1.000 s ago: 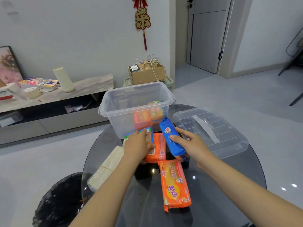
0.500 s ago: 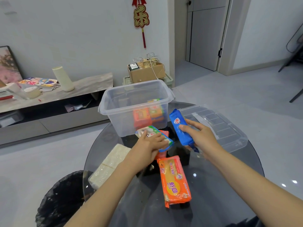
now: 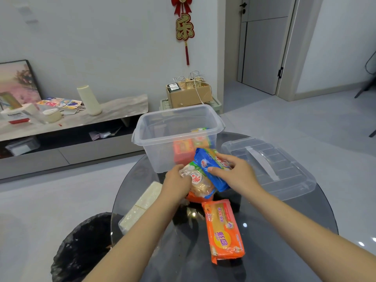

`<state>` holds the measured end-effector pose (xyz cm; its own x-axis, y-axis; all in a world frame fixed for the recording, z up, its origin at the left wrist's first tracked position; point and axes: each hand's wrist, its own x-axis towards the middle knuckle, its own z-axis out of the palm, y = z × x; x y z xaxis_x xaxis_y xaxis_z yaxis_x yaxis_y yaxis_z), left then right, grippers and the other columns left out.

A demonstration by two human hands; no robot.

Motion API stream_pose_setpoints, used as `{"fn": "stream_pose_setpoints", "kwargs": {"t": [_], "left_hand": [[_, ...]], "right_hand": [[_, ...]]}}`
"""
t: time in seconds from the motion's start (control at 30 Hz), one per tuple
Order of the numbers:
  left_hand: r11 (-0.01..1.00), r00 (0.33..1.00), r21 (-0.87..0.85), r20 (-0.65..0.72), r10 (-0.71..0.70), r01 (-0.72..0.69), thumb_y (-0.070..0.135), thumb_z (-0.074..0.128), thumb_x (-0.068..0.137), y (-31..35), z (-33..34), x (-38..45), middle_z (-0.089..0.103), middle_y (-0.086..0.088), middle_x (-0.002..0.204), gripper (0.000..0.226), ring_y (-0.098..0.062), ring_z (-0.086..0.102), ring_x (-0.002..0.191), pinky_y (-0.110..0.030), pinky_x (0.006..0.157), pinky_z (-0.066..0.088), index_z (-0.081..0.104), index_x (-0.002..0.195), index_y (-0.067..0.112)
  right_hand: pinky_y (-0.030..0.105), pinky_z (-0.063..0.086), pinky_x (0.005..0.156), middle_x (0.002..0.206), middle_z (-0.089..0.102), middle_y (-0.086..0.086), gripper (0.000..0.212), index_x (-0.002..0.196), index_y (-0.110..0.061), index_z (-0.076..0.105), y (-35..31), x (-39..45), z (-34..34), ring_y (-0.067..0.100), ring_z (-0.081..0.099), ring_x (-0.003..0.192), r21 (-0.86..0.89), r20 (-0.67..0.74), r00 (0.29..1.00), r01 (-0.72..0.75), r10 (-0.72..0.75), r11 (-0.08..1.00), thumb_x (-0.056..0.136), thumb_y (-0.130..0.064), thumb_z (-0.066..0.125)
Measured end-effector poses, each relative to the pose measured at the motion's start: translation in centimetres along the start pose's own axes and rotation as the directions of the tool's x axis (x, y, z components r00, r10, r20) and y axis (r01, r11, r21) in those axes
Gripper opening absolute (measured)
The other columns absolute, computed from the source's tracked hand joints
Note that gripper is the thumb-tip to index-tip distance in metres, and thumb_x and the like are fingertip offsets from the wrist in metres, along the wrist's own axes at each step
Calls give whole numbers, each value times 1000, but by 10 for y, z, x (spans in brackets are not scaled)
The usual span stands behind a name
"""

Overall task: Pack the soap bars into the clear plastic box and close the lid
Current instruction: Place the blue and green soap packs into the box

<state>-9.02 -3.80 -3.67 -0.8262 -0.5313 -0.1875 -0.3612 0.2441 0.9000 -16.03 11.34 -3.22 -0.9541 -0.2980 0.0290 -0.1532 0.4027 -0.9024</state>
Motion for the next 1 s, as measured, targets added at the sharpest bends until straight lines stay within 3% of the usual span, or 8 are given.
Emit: {"fn": "stream_pose_setpoints", "kwargs": {"t": [0.13, 0.27, 0.4, 0.5, 0.57, 0.77, 0.93, 1.0], "left_hand": [[832, 944, -446, 151, -294, 330, 7, 47, 84, 19, -5, 11, 66, -13, 81, 18, -22, 63, 68, -30, 62, 52, 58, 99, 5], [777, 937, -526, 153, -314, 346, 20, 53, 92, 23, -2, 11, 63, -16, 101, 24, -24, 62, 78, -29, 58, 49, 54, 112, 8], [823, 928, -431, 199, -314, 371, 21, 54, 92, 20, 6, 6, 65, -17, 116, 35, -23, 63, 78, -27, 51, 47, 54, 122, 3], [832, 943, -446, 193, -270, 330, 19, 57, 90, 27, 8, 1, 65, -19, 120, 38, -29, 64, 94, -38, 73, 54, 55, 123, 2], [831, 956, -482, 226, -189, 278, 19, 61, 88, 35, 4, -6, 68, -20, 113, 36, -33, 67, 96, -47, 87, 54, 58, 120, 2], [857, 970, -515, 218, 107, 21, 14, 60, 87, 87, -45, -10, 75, -1, 59, 7, -13, 71, 50, -26, 41, 54, 65, 88, 9], [867, 985, -489, 75, 153, -97, 24, 65, 85, 126, -79, 28, 76, 0, 78, 18, -13, 72, 61, -33, 58, 60, 66, 99, 13], [865, 991, -495, 49, 128, -87, 25, 64, 85, 132, -85, 49, 73, -4, 87, 23, -17, 71, 66, -35, 64, 60, 65, 103, 11]], "right_hand": [[36, 54, 83, 115, 68, -6, 65, 124, -37, 57, -20, 7, 24, 17, 62, 103, -277, 31, 993, 115, -111, 954, 64, -60, 68], [42, 47, 96, 126, 64, -1, 50, 125, -38, 54, -23, 21, 28, 27, 55, 117, -433, 128, 991, 88, -35, 897, 79, -58, 53], [36, 53, 88, 118, 67, 12, 42, 116, -9, 62, -25, 25, 19, 25, 64, 102, -247, 280, 923, -197, 265, 949, 90, -39, 48], [26, 51, 64, 110, 70, 13, 32, 101, -8, 67, -31, 18, 12, 20, 66, 81, -122, 296, 903, -288, 312, 950, 90, -34, 52], [33, 56, 73, 107, 71, 13, 32, 102, -6, 67, -35, 11, 5, 22, 68, 84, -3, 289, 902, -336, 322, 942, 90, -34, 54], [24, 50, 51, 93, 71, 10, 22, 104, -10, 64, -91, 3, -17, 19, 66, 72, 293, 283, 947, -235, 151, 927, 90, -25, 56], [45, 52, 92, 117, 65, 19, 30, 120, -1, 56, -149, 50, -4, 32, 64, 103, 450, 295, 950, -230, 100, 863, 93, -13, 51], [44, 50, 90, 121, 64, 20, 31, 122, -1, 54, -161, 72, 6, 31, 63, 98, 449, 294, 951, -229, 99, 864, 93, -9, 50]]}}
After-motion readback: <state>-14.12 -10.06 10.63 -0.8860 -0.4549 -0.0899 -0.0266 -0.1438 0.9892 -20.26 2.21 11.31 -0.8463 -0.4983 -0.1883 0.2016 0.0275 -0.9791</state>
